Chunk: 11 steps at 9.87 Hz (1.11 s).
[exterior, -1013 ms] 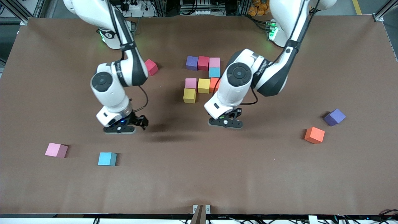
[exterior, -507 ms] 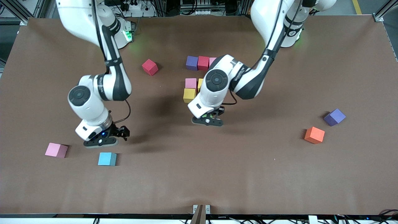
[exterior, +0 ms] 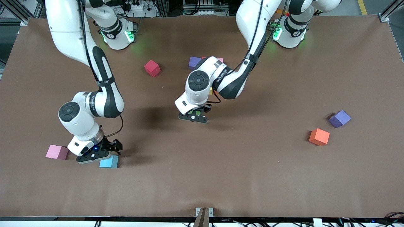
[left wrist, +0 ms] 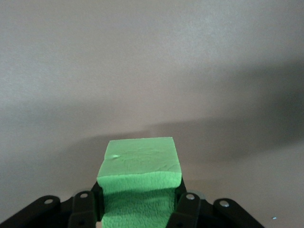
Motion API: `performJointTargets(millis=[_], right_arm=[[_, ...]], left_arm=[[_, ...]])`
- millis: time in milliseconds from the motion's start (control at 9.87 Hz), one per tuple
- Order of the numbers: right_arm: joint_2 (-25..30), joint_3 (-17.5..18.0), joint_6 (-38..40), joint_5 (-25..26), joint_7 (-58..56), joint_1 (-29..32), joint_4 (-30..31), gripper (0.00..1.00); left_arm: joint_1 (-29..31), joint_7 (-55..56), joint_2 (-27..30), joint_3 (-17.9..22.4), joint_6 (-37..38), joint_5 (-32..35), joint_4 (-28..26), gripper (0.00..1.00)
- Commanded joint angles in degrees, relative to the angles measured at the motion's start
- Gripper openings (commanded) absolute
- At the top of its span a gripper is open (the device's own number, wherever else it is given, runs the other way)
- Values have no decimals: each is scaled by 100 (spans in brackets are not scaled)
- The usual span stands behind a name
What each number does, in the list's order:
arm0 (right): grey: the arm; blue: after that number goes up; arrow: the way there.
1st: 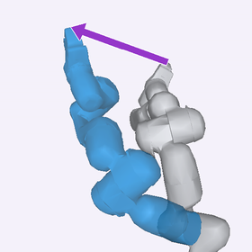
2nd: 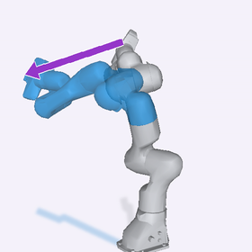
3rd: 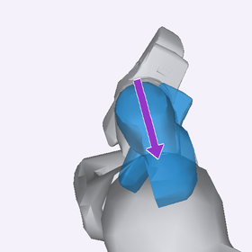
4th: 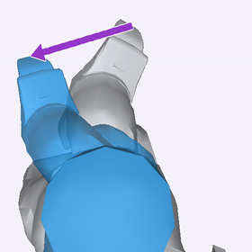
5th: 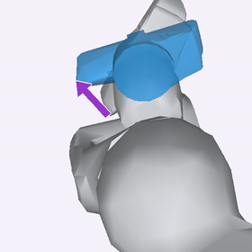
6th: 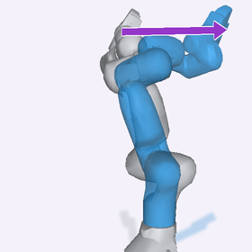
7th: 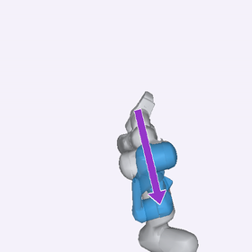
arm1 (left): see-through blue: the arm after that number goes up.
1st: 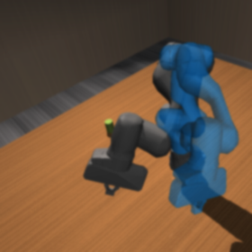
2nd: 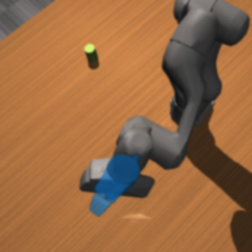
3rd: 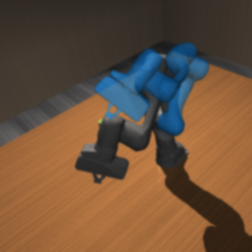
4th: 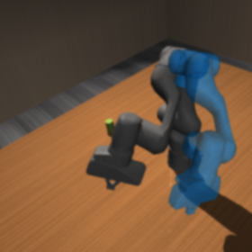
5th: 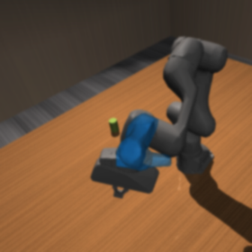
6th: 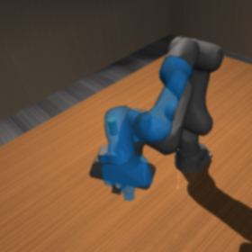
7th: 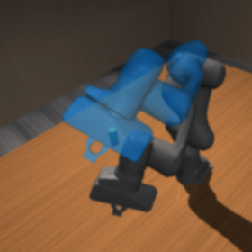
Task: Form number 2 with 11 blocks
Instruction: 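Reach the right gripper to the cyan cube while the left gripper holds green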
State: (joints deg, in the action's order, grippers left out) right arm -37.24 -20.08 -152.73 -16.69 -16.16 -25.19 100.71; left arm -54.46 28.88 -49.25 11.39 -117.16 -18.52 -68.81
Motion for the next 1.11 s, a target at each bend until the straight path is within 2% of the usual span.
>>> performJointTargets(millis=[0, 203, 304, 405, 608, 1013], right_arm=[[-256, 318, -46, -63, -133, 381, -341, 100], [-380, 889, -317, -63, -370, 987, -403, 100], [-389, 996, -327, -63, -388, 1120, -412, 100], [-415, 1093, -336, -63, -467, 1243, -421, 100], [-450, 1644, -746, -63, -494, 1700, -368, 100], [-521, 1753, -907, -71, -441, 1728, -298, 100]], left_arm=[[-187, 39, -225, 424, 80, -432, 280, 0], [-363, 65, -252, 696, 88, -932, 272, 0], [-451, 74, -261, 846, 88, -1196, 246, 0], [-513, 48, -339, 891, 88, -1198, 246, 0], [-583, -57, -401, 952, 124, -1189, 237, 0], [-654, -101, -480, 988, 124, -1189, 237, 0]])
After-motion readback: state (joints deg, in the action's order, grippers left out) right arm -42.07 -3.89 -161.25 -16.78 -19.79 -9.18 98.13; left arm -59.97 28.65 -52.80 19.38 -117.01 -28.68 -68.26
